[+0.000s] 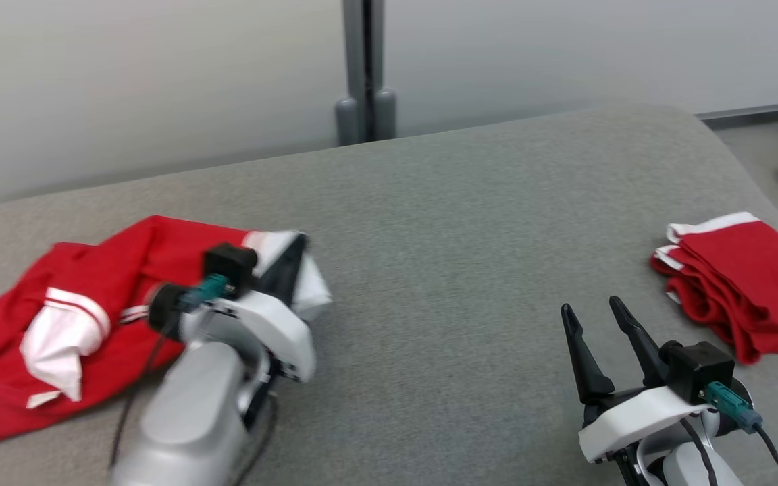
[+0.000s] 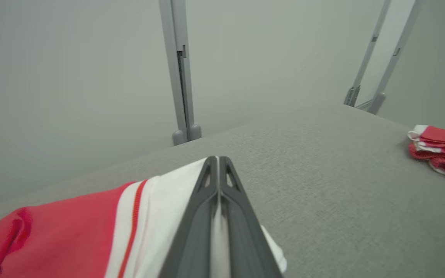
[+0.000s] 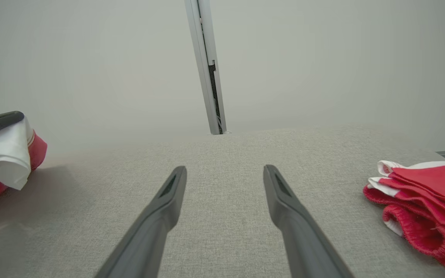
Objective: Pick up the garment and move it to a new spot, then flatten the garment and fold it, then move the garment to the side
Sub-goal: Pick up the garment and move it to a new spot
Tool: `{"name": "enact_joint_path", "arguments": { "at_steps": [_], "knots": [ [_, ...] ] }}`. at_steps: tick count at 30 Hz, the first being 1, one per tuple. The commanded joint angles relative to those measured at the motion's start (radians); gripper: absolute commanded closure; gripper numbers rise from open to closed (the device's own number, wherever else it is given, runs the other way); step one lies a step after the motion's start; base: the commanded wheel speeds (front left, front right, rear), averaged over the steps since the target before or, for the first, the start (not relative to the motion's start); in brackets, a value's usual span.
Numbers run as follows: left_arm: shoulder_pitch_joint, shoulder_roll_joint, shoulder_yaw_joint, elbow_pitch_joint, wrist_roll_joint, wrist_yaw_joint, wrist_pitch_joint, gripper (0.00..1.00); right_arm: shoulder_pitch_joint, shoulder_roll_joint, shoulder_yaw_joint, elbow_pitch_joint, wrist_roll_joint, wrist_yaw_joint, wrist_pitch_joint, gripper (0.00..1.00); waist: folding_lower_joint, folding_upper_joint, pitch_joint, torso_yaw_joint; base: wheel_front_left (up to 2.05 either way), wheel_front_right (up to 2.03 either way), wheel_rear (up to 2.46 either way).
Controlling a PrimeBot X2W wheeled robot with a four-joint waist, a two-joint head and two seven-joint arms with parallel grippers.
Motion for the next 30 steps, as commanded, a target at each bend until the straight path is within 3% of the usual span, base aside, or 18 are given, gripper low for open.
{"name": "enact_joint_path", "arguments": {
  "at_steps": [1,4,6,10,11,12,13,14,15,21,27,30],
  "knots": [
    [0.020,-0.004,-0.066,-0.039,-0.050,-0.006,0.003,1.00,0.004,-0.005,0.001,0.002,0.006,0.000,0.000,0.00,0.0000,-0.0001,-0.014,-0.050,0.00,0.00,0.00],
    [0.037,0.001,-0.234,-0.133,-0.180,0.001,0.018,1.00,0.008,-0.005,0.000,0.007,0.005,0.000,0.000,0.00,0.0000,-0.0001,-0.011,-0.081,0.00,0.00,0.00],
    [0.030,0.001,-0.335,-0.189,-0.238,0.030,0.020,1.00,0.009,-0.005,0.001,0.009,0.008,0.000,0.000,0.00,0.0000,-0.0001,-0.007,-0.100,0.00,0.00,0.00],
    [-0.010,0.001,-0.473,-0.264,-0.334,0.109,0.012,1.00,0.009,-0.005,0.006,0.006,0.014,0.000,0.000,0.00,0.0000,-0.0001,0.001,-0.126,0.00,0.00,0.00],
    [-0.027,0.001,-0.510,-0.264,-0.358,0.153,0.005,1.00,0.007,-0.005,0.006,0.005,0.019,0.000,0.000,0.00,0.0000,-0.0001,0.005,-0.131,0.00,0.00,0.00],
    [-0.034,0.002,-0.521,-0.257,-0.364,0.171,0.002,1.00,0.005,-0.005,0.006,0.003,0.022,0.000,0.000,0.00,0.0000,-0.0001,0.008,-0.133,0.00,0.00,0.00],
    [-0.040,0.002,-0.529,-0.247,-0.363,0.188,-0.001,0.80,0.004,-0.005,0.005,0.002,0.024,0.000,0.000,0.00,0.0000,-0.0001,0.010,-0.132,0.00,0.00,0.00],
    [-0.037,0.001,-0.528,-0.234,-0.373,0.202,-0.003,0.22,0.004,-0.005,0.003,0.000,0.025,0.000,0.000,0.00,0.0000,-0.0001,0.011,-0.131,0.00,0.00,0.00],
    [-0.034,0.001,-0.523,-0.225,-0.372,0.211,-0.004,0.00,0.005,-0.005,-0.001,-0.001,0.026,0.000,0.000,0.00,0.0000,-0.0001,0.011,-0.127,0.00,0.00,0.00],
    [0.061,0.020,-0.382,-0.236,-0.290,0.255,-0.004,0.00,0.013,-0.005,-0.026,0.000,0.022,0.000,0.000,0.00,0.0000,-0.0001,-0.004,-0.084,0.00,0.00,0.00],
    [0.260,0.060,-0.149,-0.354,-0.191,0.298,-0.003,0.00,0.031,-0.005,-0.042,0.003,0.012,0.000,0.000,0.00,0.0000,-0.0001,-0.034,-0.027,0.00,0.00,0.00],
    [0.332,0.069,-0.076,-0.392,-0.157,0.296,-0.003,0.00,0.042,-0.005,-0.047,0.009,0.009,0.000,0.000,0.00,0.0000,-0.0001,-0.042,-0.006,0.00,0.00,0.00]
  ]
}}
